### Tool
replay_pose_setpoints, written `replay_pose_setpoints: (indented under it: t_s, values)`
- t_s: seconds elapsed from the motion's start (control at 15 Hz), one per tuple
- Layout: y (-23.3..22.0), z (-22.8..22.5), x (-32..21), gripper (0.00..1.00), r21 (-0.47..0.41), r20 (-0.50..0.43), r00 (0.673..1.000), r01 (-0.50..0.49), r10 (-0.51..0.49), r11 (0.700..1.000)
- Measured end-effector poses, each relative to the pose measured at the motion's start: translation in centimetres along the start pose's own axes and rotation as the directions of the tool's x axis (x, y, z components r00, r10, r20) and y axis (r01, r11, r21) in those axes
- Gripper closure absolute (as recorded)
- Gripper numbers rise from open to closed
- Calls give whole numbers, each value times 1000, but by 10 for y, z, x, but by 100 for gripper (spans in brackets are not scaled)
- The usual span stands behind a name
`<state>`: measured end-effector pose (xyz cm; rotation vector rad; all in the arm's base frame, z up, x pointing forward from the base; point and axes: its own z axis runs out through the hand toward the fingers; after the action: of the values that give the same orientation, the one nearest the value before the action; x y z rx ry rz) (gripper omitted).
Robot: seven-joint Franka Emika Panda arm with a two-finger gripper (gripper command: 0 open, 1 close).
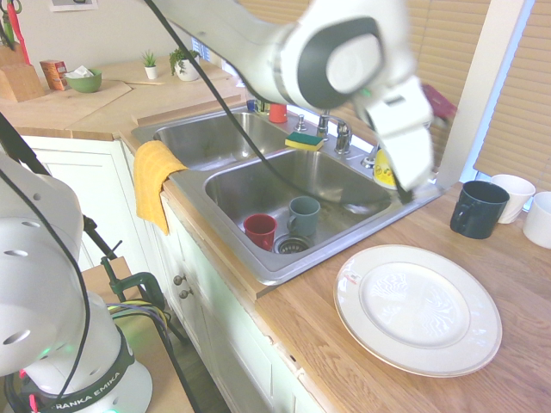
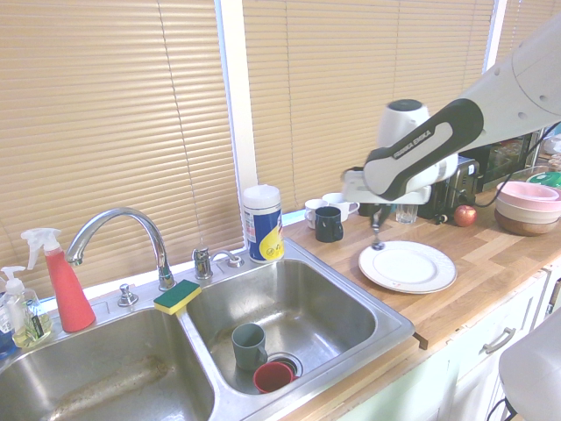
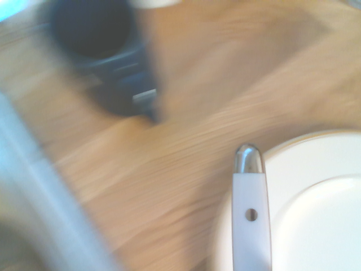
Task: Put the spoon into the sink
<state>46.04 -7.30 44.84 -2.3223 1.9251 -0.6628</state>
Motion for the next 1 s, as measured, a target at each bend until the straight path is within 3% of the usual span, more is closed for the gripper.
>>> replay_pose_setpoints:
  t_s: [0.27, 0.6, 1.0]
  values:
    - [-21, -38, -97, 100, 14, -52, 988, 146, -145, 989]
    - [-20, -52, -201, 100, -3, -123, 945, 306, -304, 952]
    - [-33, -2, -259, 100, -67, -100, 884, 451, -456, 890]
